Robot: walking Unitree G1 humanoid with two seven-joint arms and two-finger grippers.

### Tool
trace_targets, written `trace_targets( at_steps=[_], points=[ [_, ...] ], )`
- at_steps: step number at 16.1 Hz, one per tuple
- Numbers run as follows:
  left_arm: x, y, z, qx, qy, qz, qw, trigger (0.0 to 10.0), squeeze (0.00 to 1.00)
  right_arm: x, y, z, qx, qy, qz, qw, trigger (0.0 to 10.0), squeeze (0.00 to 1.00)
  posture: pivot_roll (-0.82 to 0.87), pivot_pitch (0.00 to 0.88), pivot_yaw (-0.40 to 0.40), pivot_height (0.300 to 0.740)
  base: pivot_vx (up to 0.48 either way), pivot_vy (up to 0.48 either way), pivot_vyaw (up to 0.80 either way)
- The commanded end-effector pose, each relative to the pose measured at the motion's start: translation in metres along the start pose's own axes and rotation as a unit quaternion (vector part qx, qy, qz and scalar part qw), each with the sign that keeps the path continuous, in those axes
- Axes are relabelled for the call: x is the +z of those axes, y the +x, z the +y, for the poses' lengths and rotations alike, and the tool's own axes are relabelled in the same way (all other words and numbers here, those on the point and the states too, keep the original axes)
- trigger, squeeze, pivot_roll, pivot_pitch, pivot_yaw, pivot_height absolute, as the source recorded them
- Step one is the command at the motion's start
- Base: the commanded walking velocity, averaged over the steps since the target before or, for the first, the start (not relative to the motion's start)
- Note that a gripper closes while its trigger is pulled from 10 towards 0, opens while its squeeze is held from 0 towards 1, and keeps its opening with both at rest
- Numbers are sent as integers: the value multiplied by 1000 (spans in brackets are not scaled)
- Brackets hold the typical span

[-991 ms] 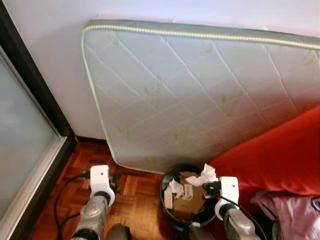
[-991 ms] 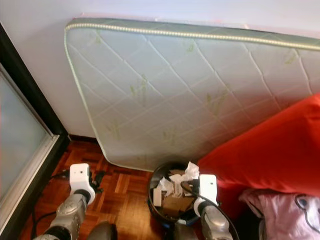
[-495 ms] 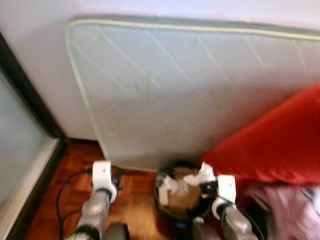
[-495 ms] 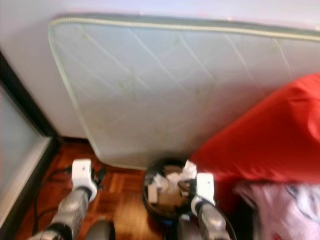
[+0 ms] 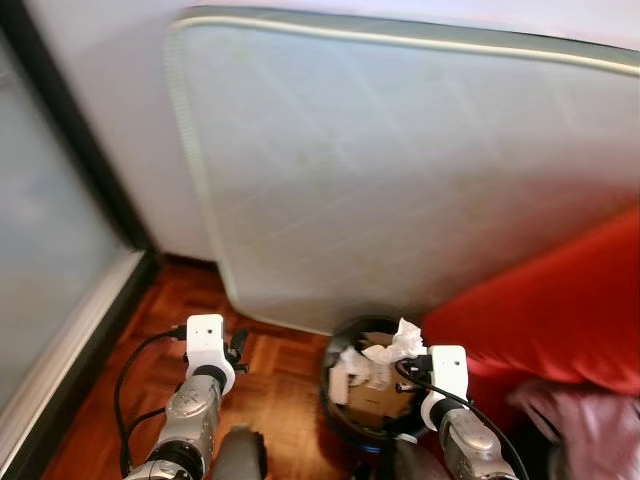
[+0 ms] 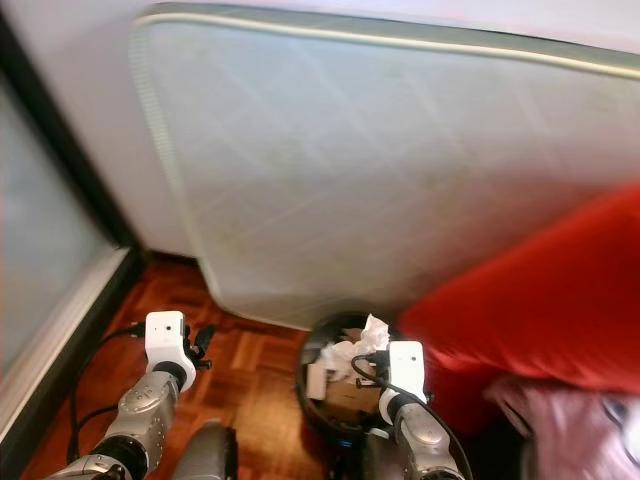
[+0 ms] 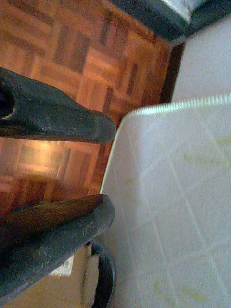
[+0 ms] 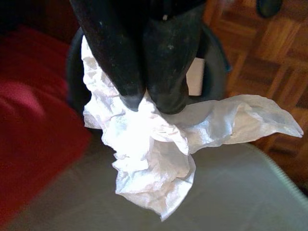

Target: Clean up the room

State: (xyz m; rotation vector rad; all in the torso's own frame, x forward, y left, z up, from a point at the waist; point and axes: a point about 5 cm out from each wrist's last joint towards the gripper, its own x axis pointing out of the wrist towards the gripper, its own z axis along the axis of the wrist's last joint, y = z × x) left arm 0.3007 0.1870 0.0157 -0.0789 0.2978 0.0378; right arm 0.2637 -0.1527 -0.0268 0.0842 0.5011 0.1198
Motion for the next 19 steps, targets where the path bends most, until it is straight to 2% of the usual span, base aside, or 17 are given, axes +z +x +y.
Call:
trace_targets(
  at_steps=[1, 7, 14, 19],
  points=[
    [1, 0, 1, 0, -6, -2, 1000, 10000, 0, -1, 0, 1, 2, -3, 1, 1000, 10000, 0, 53, 158, -65, 637, 0, 0, 794],
    [8, 2, -3, -10, -9, -18, 1000, 10000, 0, -1, 0, -2, -16, 18, 3, 1000, 10000, 0, 58, 171, -71, 637, 0, 0, 0],
    [9, 2, -2, -8, -15, -23, 1000, 10000, 0, 0, 1, 0, -7, 9, 9, 1000, 10000, 0, 55, 195, -75, 637, 0, 0, 0],
    [16, 5, -7, -18, -14, -39, 999, 10000, 0, 17, 9, 0, -21, 16, -5, 1000, 10000, 0, 85, 219, -78, 637, 0, 0, 0]
  ],
)
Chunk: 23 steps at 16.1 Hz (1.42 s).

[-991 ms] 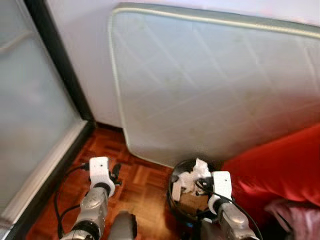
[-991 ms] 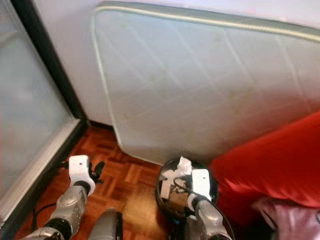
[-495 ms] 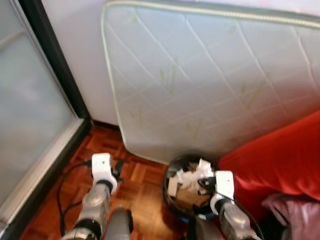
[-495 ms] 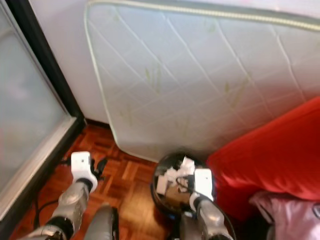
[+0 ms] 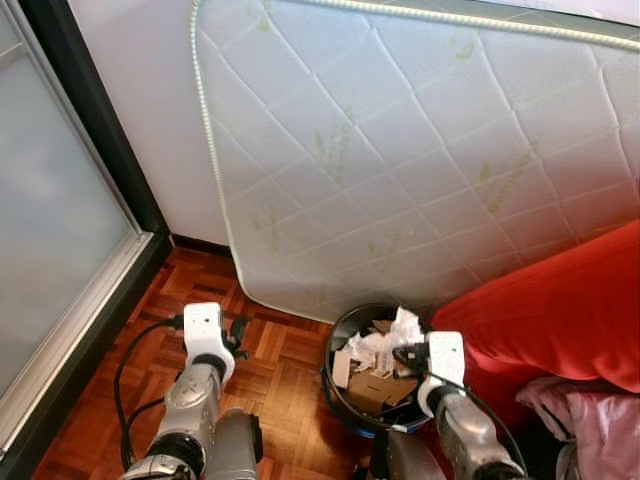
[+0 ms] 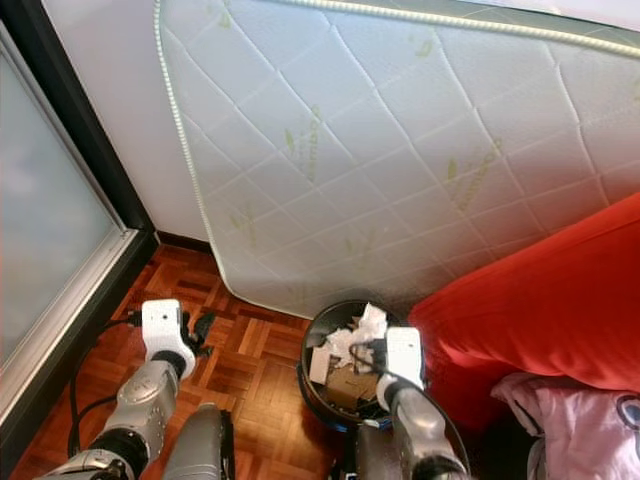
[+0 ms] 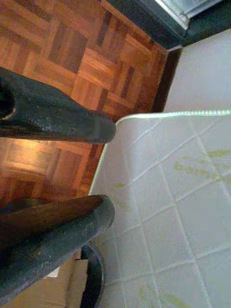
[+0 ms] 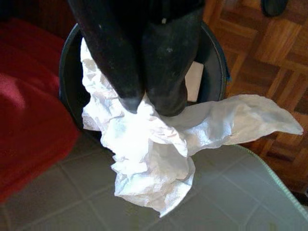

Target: Clean up the room

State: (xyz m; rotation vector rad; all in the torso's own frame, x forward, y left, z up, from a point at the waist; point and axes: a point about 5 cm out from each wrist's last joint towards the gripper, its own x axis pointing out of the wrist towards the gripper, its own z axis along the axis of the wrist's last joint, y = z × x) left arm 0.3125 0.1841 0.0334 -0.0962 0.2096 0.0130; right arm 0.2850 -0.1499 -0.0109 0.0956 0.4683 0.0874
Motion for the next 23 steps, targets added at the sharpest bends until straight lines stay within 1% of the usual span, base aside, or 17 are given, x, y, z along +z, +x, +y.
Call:
trace_targets(
  at_steps=[1, 3, 5, 8, 10, 11, 12, 13, 14, 17, 19, 20, 23],
  points=[
    [1, 0, -3, -7, -5, -8, 1000, 10000, 0, 1, 2, 1, -10, 14, 12, 1000, 10000, 0, 108, 234, -74, 637, 0, 0, 0],
    [6, 0, -3, -7, -7, -23, 1000, 10000, 0, 10, 7, 6, -9, 11, 7, 1000, 10000, 0, 118, 241, -74, 637, 0, 0, 0],
    [11, -1, -4, -9, -8, -40, 999, 10000, 0, 22, 12, 8, -28, 3, 2, 1000, 10000, 0, 126, 271, -83, 637, 0, 0, 0],
    [17, -4, -10, -16, -5, -62, 998, 10000, 0, 29, 14, 1, -47, 2, -3, 999, 10000, 0, 167, 316, -87, 637, 0, 0, 0],
    [23, -9, -9, -15, -5, -78, 997, 10000, 0, 28, 13, -4, -61, 5, 1, 998, 10000, 0, 178, 333, -90, 637, 0, 0, 0],
    [24, -12, -8, -15, -4, -81, 997, 10000, 0, 28, 13, -4, -60, 4, 1, 998, 10000, 0, 182, 344, -93, 637, 0, 0, 0],
    [25, -14, -7, -15, -3, -85, 996, 10000, 0, 27, 13, -3, -57, 10, 1, 998, 10000, 141, 183, 350, -94, 637, 0, 0, 0],
    [26, -15, -7, -14, -3, -87, 996, 10000, 0, 26, 13, -2, -54, 5, 3, 999, 10000, 1000, 188, 354, -95, 637, 0, 0, 0],
    [27, -17, -8, -14, -3, -89, 996, 10000, 0, 25, 12, -1, -53, 0, 6, 999, 10000, 1000, 195, 357, -92, 637, 0, 0, 0],
    [29, -22, -11, -21, -2, -85, 996, 10000, 0, 21, 11, 1, -50, 6, 10, 999, 10000, 1000, 197, 359, -87, 637, 0, 0, 0],
    [34, -22, -11, -25, 3, -86, 996, 10000, 0, 19, 11, 6, -28, 2, 10, 1000, 10000, 1000, 200, 363, -86, 637, 0, 0, 0],
    [37, -22, -10, -24, 3, -87, 996, 10000, 0, 20, 11, 7, -24, -4, 8, 1000, 10000, 1000, 202, 363, -84, 637, 0, 0, 0],
    [39, -21, -11, -25, 6, -84, 996, 10000, 0, 22, 12, 9, -23, -1, 2, 1000, 10000, 1000, 206, 355, -78, 637, 0, 0, 0]
  ],
)
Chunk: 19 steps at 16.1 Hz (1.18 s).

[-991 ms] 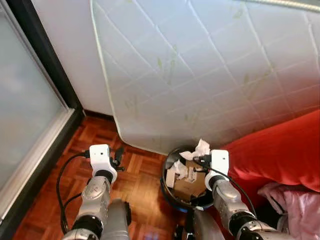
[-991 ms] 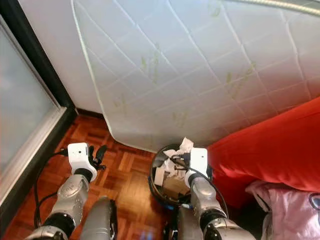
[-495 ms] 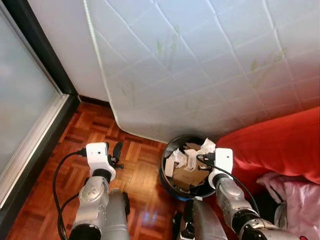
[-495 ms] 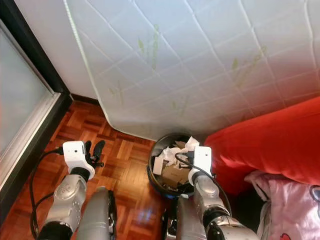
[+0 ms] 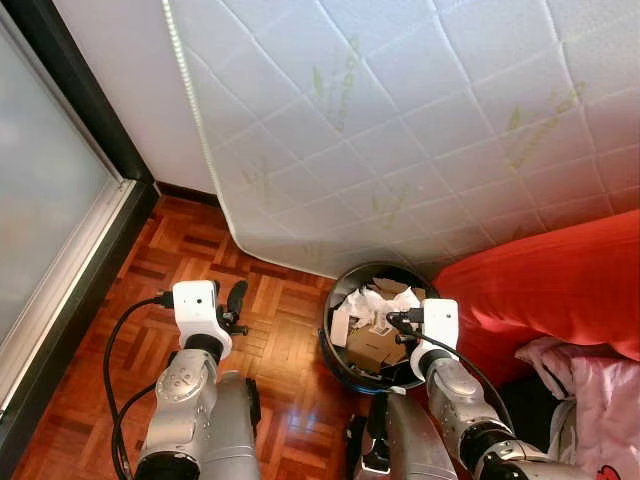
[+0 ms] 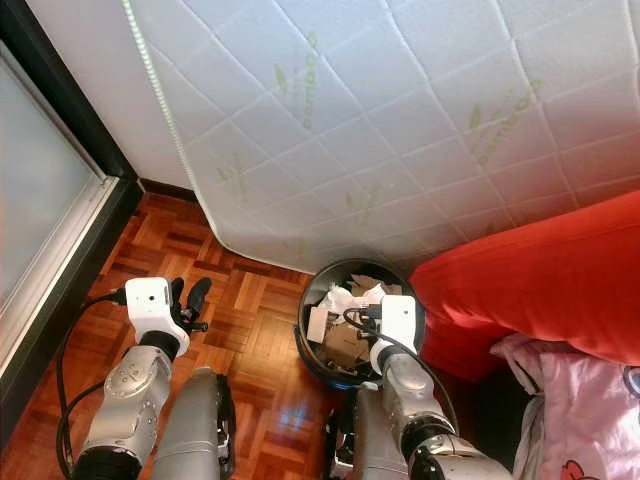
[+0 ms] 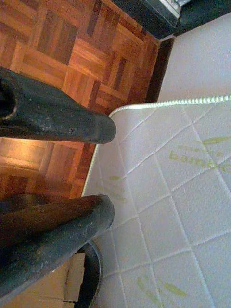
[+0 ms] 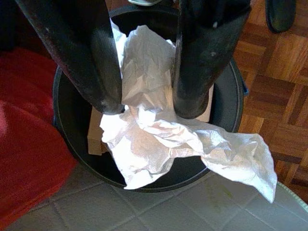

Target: Clean up the room

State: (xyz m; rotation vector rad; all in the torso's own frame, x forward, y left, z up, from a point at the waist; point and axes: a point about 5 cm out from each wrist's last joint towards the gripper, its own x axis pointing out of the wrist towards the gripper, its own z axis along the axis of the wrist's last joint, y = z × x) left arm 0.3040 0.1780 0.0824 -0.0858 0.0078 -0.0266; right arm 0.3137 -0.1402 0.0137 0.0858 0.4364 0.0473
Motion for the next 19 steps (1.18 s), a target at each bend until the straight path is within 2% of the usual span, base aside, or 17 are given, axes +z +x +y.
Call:
trace_targets(
  at_steps=[1, 3, 5, 8, 14, 15, 16, 19],
  points=[
    [-5, -3, -1, -2, -1, 17, 1000, 10000, 0, -12, -4, -2, -2, 1, 17, 1000, 10000, 1000, 207, 354, -78, 637, 0, 0, 0],
    [-3, -2, 0, -1, 0, 17, 1000, 10000, 0, -11, -4, -2, -4, -4, 17, 1000, 10000, 1000, 212, 355, -75, 637, 0, 0, 0],
    [-1, -1, 1, 0, 1, 17, 1000, 10000, 0, -10, -3, -5, -12, -42, 18, 999, 10000, 1000, 211, 363, -73, 637, 0, 0, 0],
    [1, 0, 1, 0, 2, 16, 1000, 10000, 0, -14, -5, -8, -18, -72, 29, 997, 10000, 1000, 211, 368, -71, 637, 0, 0, 0],
    [-2, -3, -1, 1, -2, 21, 1000, 10000, 0, -18, -6, -8, -26, -101, 40, 994, 10000, 1000, 210, 366, -68, 637, 0, 0, 0],
    [-3, -3, 0, 1, -3, 23, 1000, 10000, 0, -20, -6, -8, -23, -100, 45, 994, 10000, 0, 206, 362, -67, 637, 0, 0, 0],
    [-6, -4, 2, 4, -2, 30, 1000, 10000, 0, -23, -7, -5, -5, -78, 48, 996, 10000, 0, 201, 355, -66, 637, 0, 0, 0],
    [-12, -9, 7, 8, 2, 41, 999, 10000, 0, -28, -9, -7, -12, -86, 56, 995, 10000, 0, 209, 353, -63, 637, 0, 0, 0]
  ],
)
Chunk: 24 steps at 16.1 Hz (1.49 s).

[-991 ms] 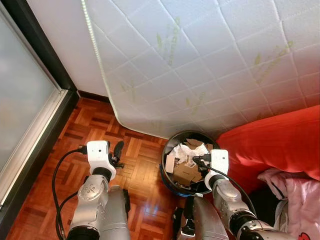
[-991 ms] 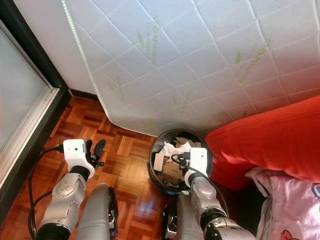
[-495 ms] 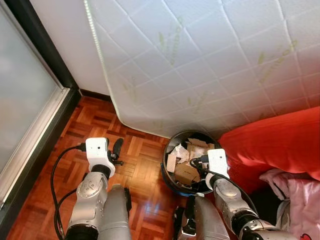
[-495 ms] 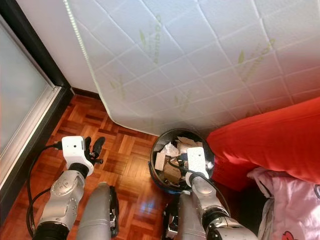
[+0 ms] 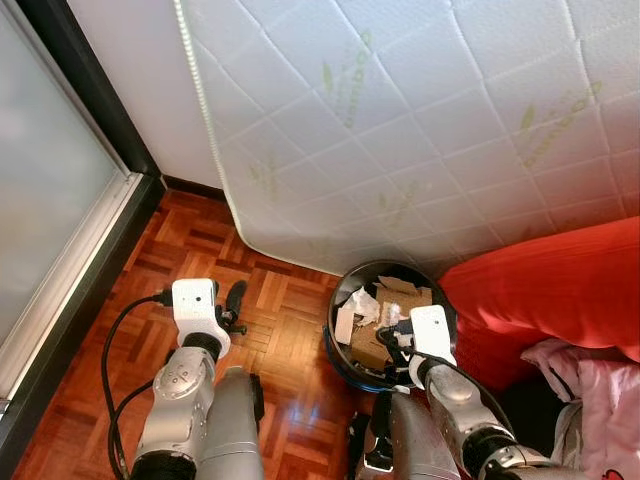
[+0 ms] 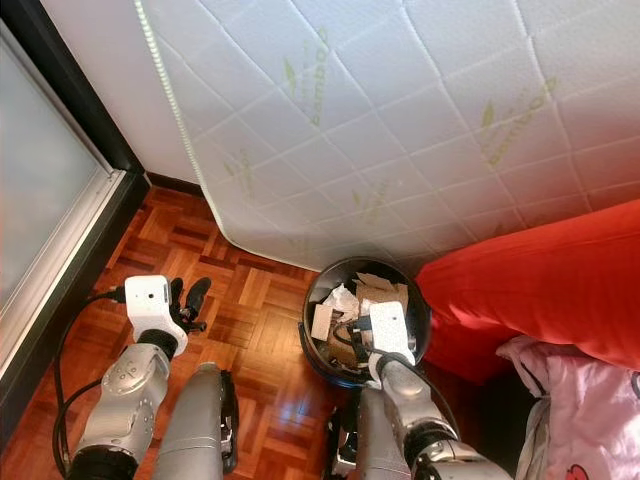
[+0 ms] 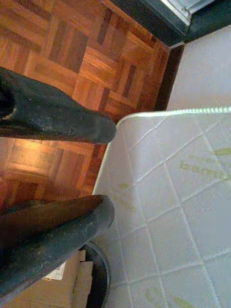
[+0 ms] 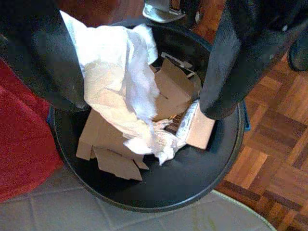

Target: Clean up the room

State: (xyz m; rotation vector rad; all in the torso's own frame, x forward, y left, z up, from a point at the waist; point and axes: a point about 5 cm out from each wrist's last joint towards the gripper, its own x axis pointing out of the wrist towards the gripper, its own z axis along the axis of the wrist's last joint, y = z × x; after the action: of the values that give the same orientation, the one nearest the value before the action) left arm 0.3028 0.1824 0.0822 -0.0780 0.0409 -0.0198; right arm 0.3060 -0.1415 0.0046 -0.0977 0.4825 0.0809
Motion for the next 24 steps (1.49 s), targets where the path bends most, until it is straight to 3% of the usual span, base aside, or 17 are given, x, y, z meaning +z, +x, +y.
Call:
trace_targets(
  at_steps=[1, 2, 3, 4, 6, 7, 10, 13, 15, 18, 19, 21, 24],
  points=[
    [-12, -8, 4, 6, -1, 24, 1000, 10000, 0, -18, -5, -4, -15, 9, 32, 999, 10000, 0, 215, 358, -62, 637, 0, 0, 0],
    [-13, -10, 5, 8, 0, 25, 1000, 10000, 0, -16, -5, -8, -36, 6, 30, 999, 10000, 827, 214, 360, -61, 637, 0, 0, 0],
    [-13, -10, 6, 9, 1, 26, 1000, 10000, 0, -15, -4, -10, -49, 6, 28, 998, 10000, 929, 213, 363, -60, 637, 0, 0, 0],
    [-13, -10, 5, 9, 1, 26, 1000, 10000, 0, -9, -3, -10, -47, -3, 14, 999, 10000, 922, 215, 366, -59, 637, 0, 0, 0],
    [-13, -10, 4, 8, 2, 26, 1000, 10000, 0, 0, -1, -5, -34, -23, -10, 999, 10000, 1000, 209, 368, -60, 637, 0, 0, 0],
    [-13, -9, 4, 7, 2, 26, 1000, 10000, 0, 3, 0, -1, -26, -37, -17, 999, 10000, 1000, 208, 368, -60, 637, 0, 0, 0],
    [-13, -9, 2, 6, 3, 25, 1000, 10000, 0, 6, 0, 7, 5, -15, -30, 999, 10000, 1000, 211, 363, -62, 637, 0, 0, 0],
    [-13, -10, 2, 5, 3, 24, 1000, 10000, 0, 9, 1, 7, 15, -43, -38, 998, 10000, 1000, 211, 357, -61, 637, 0, 0, 0],
    [-14, -10, 1, 3, 3, 24, 1000, 10000, 0, 12, 1, 16, 62, -6, -49, 997, 10000, 1000, 208, 353, -59, 637, 0, 0, 0],
    [-13, -8, -2, 0, 3, 24, 1000, 10000, 0, 12, 1, 15, 53, -35, -46, 997, 10000, 1000, 206, 348, -57, 637, 0, 0, 0],
    [-14, -8, -2, 0, 3, 25, 1000, 10000, 0, 11, 1, 14, 52, -45, -42, 997, 10000, 0, 205, 346, -58, 637, 0, 0, 0],
    [-18, -8, 0, 1, 3, 32, 999, 10000, 0, 6, 0, 14, 55, -49, -31, 997, 10000, 0, 197, 336, -60, 637, 0, 0, 0],
    [-44, -16, 21, 29, 10, 87, 996, 10000, 0, -19, -7, -1, 16, 36, 15, 999, 10000, 0, 180, 279, -61, 637, 0, 0, 0]
  ],
)
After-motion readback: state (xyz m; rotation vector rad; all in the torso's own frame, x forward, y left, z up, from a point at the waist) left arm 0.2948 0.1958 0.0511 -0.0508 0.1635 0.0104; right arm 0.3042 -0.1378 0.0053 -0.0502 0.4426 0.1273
